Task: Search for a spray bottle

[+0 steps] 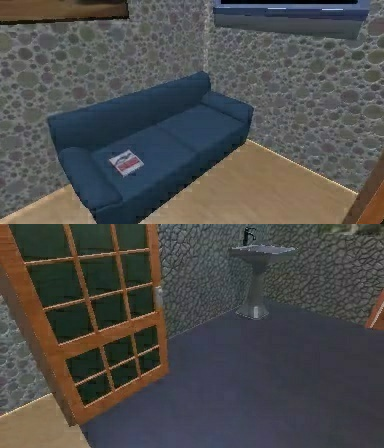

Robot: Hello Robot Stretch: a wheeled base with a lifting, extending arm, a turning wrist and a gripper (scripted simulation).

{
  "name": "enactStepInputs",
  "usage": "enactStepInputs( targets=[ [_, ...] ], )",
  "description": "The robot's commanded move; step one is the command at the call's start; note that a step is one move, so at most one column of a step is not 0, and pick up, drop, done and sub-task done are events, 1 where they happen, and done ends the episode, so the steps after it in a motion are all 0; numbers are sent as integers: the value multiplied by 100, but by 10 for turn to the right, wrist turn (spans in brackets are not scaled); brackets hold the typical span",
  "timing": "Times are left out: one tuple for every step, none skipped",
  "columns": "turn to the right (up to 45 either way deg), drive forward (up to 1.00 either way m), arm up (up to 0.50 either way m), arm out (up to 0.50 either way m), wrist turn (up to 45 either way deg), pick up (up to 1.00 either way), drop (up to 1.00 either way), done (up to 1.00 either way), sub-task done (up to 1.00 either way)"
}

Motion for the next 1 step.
enactStepInputs(
  targets=[
    [-300, 0, 0, 0, 0, 0, 0, 0, 0]
  ],
)
